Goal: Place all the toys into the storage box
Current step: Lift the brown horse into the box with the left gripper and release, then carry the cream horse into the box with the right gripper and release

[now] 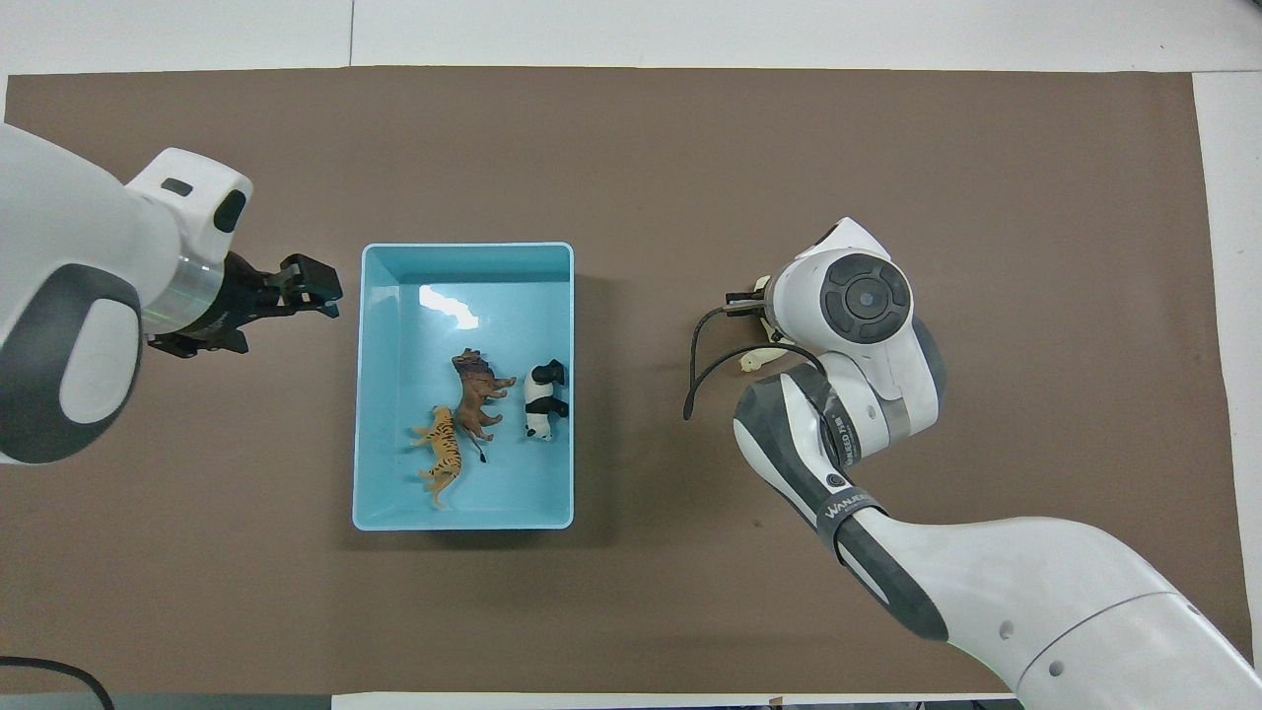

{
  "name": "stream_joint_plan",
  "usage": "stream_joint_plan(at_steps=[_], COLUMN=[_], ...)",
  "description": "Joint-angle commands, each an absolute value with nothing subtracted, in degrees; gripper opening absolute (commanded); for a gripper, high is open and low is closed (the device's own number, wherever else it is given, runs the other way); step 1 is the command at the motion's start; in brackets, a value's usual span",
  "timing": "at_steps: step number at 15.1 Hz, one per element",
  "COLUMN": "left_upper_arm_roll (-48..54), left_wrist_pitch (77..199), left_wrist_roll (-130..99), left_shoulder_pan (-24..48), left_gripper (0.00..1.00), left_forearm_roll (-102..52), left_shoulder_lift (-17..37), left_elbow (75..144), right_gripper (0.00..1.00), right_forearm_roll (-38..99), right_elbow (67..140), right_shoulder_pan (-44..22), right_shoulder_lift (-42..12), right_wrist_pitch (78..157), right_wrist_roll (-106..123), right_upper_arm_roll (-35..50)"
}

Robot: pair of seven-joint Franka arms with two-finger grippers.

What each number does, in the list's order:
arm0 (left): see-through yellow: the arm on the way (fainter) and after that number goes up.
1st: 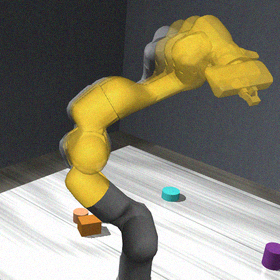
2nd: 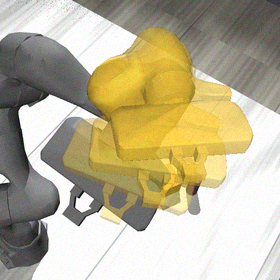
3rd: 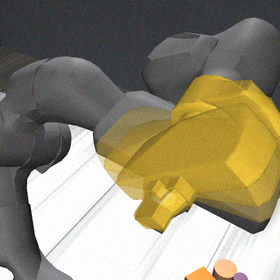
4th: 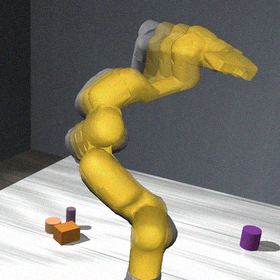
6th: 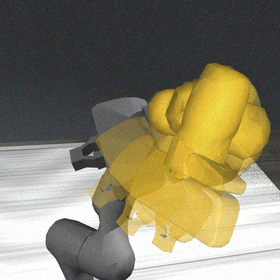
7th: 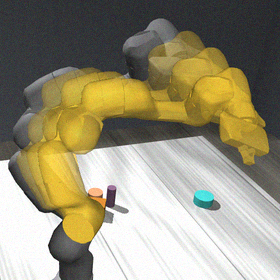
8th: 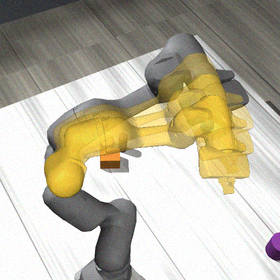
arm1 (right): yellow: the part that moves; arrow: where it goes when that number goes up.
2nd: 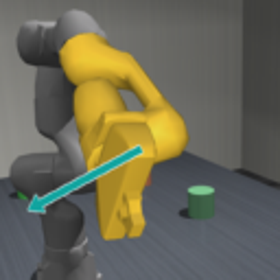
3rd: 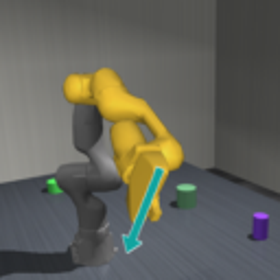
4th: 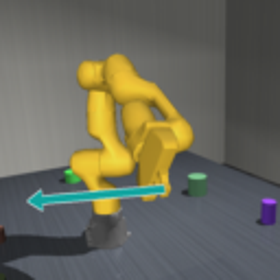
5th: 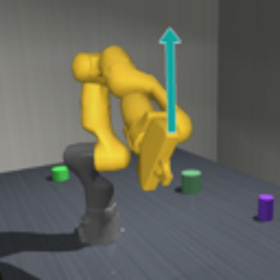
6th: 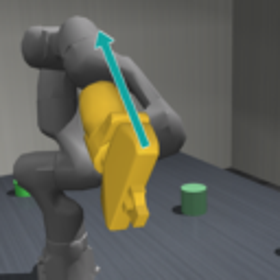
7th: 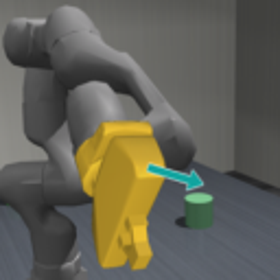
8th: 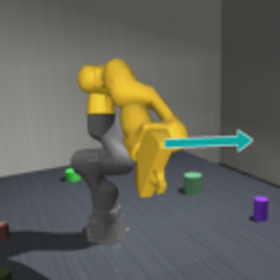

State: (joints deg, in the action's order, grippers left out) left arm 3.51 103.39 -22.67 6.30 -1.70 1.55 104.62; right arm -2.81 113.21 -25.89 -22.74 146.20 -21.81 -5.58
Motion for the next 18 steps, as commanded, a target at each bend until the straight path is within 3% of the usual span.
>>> stream_joint_plan(at_steps=[1,4,7,8,10,12,16,18], left_upper_arm_roll=[3.78,3.95,3.96,3.96,3.78,3.61,2.20,2.20], left_wrist_pitch=[96.88,92.12,91.84,92.54,93.42,93.52,93.87,92.90], left_wrist_roll=[-11.38,-6.24,-5.10,-5.01,-3.96,-2.29,-0.09,0.00], left_shoulder_pan=[5.01,4.13,4.57,4.57,4.57,4.31,5.01,5.01], left_gripper=[1.00,1.00,1.00,1.00,1.00,1.00,1.00,1.00], left_forearm_roll=[0.00,0.62,0.62,0.62,0.62,0.62,0.18,0.09], left_shoulder_lift=[1.76,-0.69,-2.37,-2.37,-2.11,-1.85,-1.14,-1.23], left_elbow=[100.65,101.07,102.31,102.39,102.13,102.04,100.73,100.72], right_gripper=[0.00,0.00,0.00,0.00,0.00,0.00,0.00,0.99], right_forearm_roll=[-3.78,-3.08,-0.81,1.99,7.80,8.79,8.61,8.61], right_elbow=[110.76,104.35,87.95,83.37,81.91,86.46,91.84,92.11], right_shoulder_pan=[-25.58,-27.33,-30.57,-32.94,-37.68,-41.11,-46.75,-47.11], right_shoulder_lift=[-22.41,-21.01,-21.00,-22.05,-23.20,-23.29,-24.78,-24.52], right_wrist_pitch=[141.44,131.78,115.71,113.92,119.40,129.16,136.48,135.88], right_wrist_roll=[-21.00,-22.84,-30.47,-34.59,-41.55,-42.54,-42.71,-45.51], right_upper_arm_roll=[-5.27,-5.10,-2.03,-1.67,-1.67,-1.50,-1.58,-1.58])
